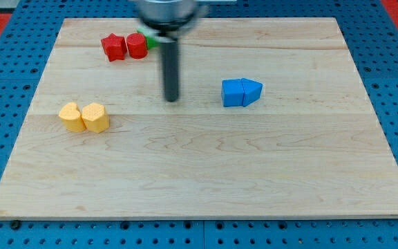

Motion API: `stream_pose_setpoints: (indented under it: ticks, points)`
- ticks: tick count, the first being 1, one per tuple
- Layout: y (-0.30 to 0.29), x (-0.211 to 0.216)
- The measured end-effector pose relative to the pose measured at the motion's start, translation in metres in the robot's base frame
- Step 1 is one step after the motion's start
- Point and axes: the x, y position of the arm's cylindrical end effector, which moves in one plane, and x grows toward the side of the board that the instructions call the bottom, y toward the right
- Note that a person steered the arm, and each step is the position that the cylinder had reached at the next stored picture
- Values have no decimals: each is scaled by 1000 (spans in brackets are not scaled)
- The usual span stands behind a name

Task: Move the green blocks to the top right of the blue blocks

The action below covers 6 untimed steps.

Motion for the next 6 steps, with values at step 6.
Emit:
stream_pose_setpoints:
  ticks: [6]
  points:
    - [-82,-181]
